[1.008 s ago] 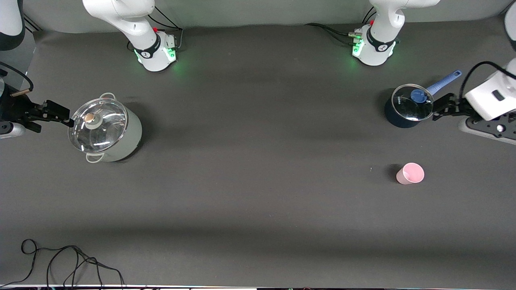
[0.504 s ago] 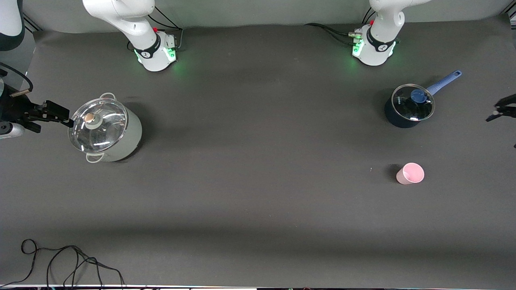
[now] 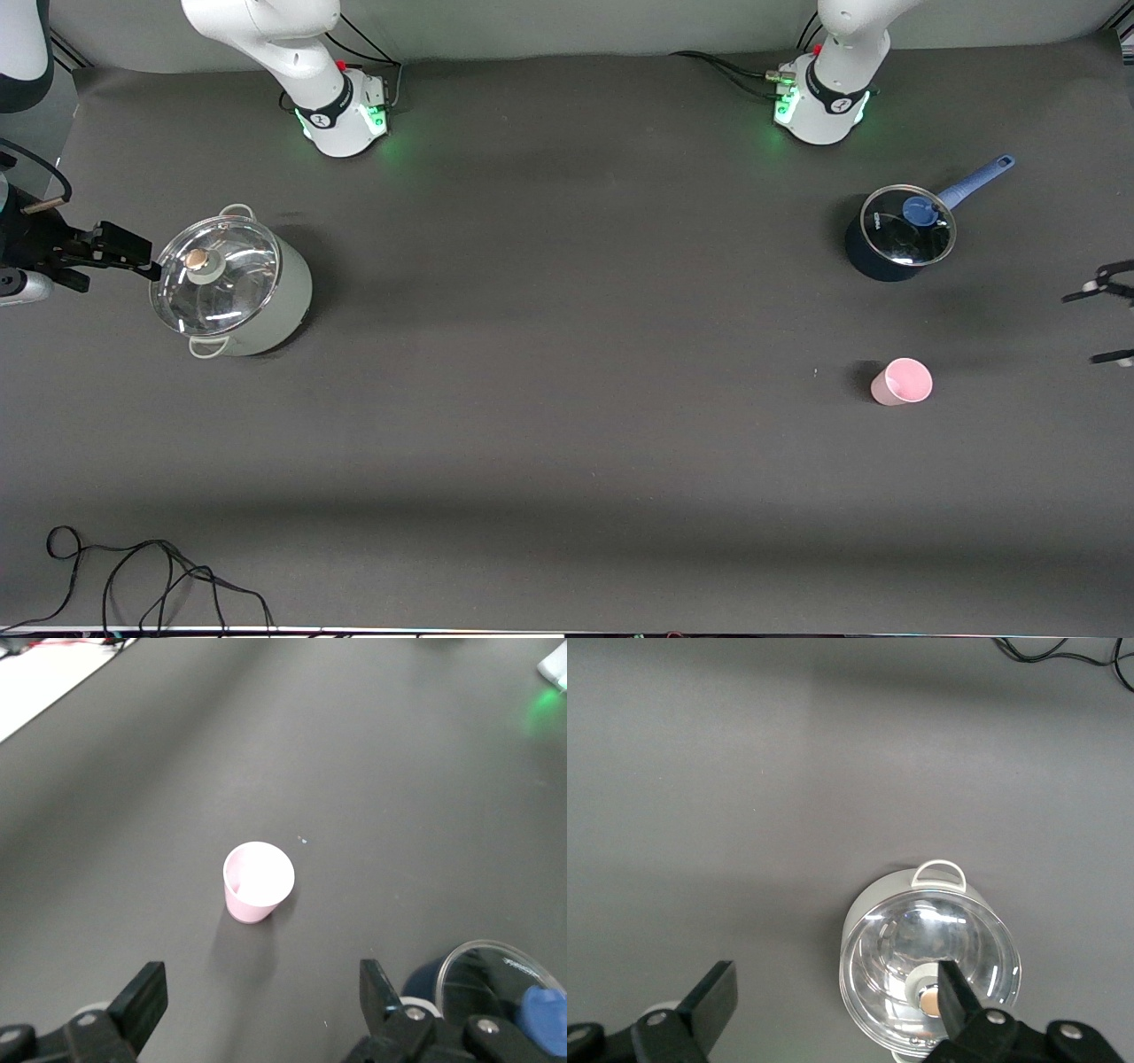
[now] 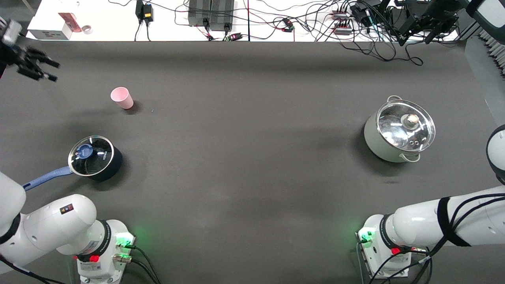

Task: Transfer pink cup from left to right arm
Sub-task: 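Move the left gripper from rest toward the pink cup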

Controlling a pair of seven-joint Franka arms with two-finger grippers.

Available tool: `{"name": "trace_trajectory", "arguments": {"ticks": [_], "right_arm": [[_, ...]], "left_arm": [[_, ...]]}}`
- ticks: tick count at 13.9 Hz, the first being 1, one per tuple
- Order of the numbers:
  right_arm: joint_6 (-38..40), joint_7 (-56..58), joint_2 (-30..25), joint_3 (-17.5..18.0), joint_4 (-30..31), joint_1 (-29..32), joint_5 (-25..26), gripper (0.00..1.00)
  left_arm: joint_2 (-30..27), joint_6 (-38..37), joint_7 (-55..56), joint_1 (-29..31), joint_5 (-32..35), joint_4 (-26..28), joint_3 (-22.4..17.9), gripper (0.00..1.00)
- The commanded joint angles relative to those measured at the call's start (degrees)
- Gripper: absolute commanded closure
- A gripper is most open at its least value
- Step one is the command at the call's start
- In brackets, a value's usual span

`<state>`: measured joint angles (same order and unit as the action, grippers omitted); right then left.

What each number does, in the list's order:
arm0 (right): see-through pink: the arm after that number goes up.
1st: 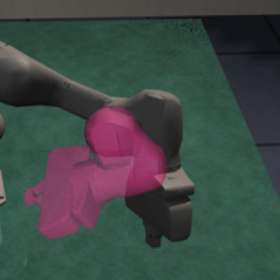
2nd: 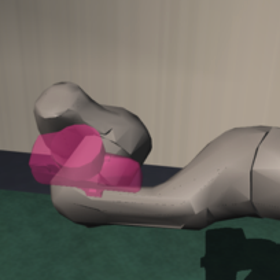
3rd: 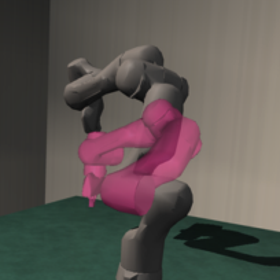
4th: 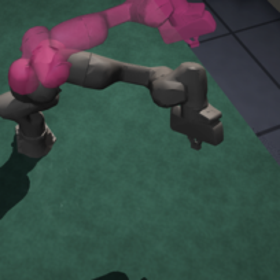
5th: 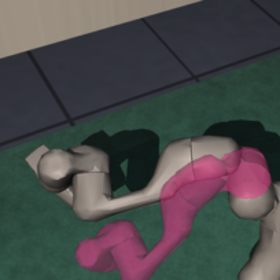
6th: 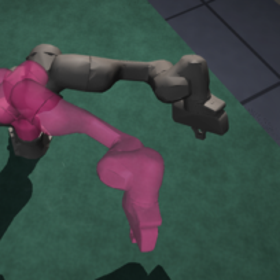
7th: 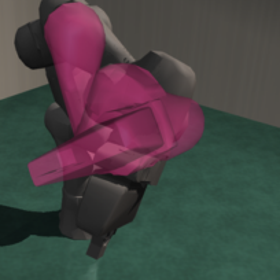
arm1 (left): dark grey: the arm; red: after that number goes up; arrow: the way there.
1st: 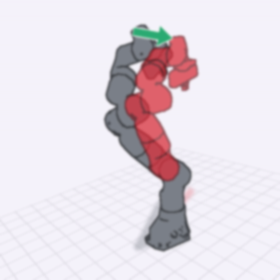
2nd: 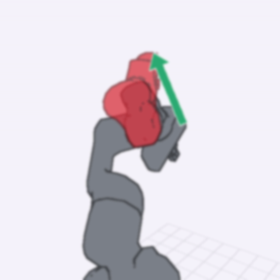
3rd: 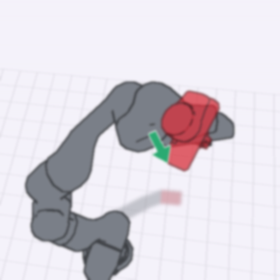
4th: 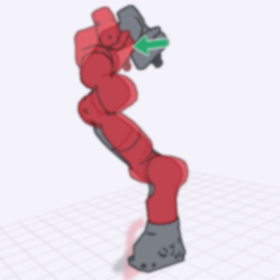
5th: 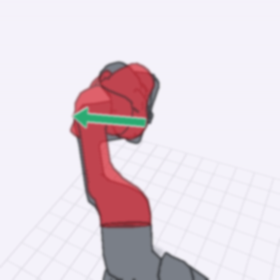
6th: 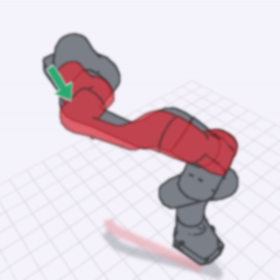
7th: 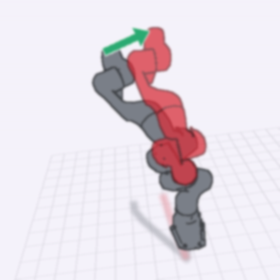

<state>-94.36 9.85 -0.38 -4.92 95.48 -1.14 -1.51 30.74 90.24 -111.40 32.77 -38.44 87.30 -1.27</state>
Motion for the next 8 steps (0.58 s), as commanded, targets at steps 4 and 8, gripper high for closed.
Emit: {"name": "trace_trajectory", "arguments": {"ticks": [4,8], "right_arm": [[-0.56,-1.14,-0.15,-0.27,0.24,-0.44,0.19,0.0],[-0.56,-1.14,-0.15,-0.27,0.24,-0.44,0.19,0.0]], "left_arm": [[16.7,-7.62,-17.33,2.3,-10.95,-5.73,1.01,0.04],[21.02,-7.09,-22.72,2.03,-14.38,-5.91,1.01,0.03]]}}
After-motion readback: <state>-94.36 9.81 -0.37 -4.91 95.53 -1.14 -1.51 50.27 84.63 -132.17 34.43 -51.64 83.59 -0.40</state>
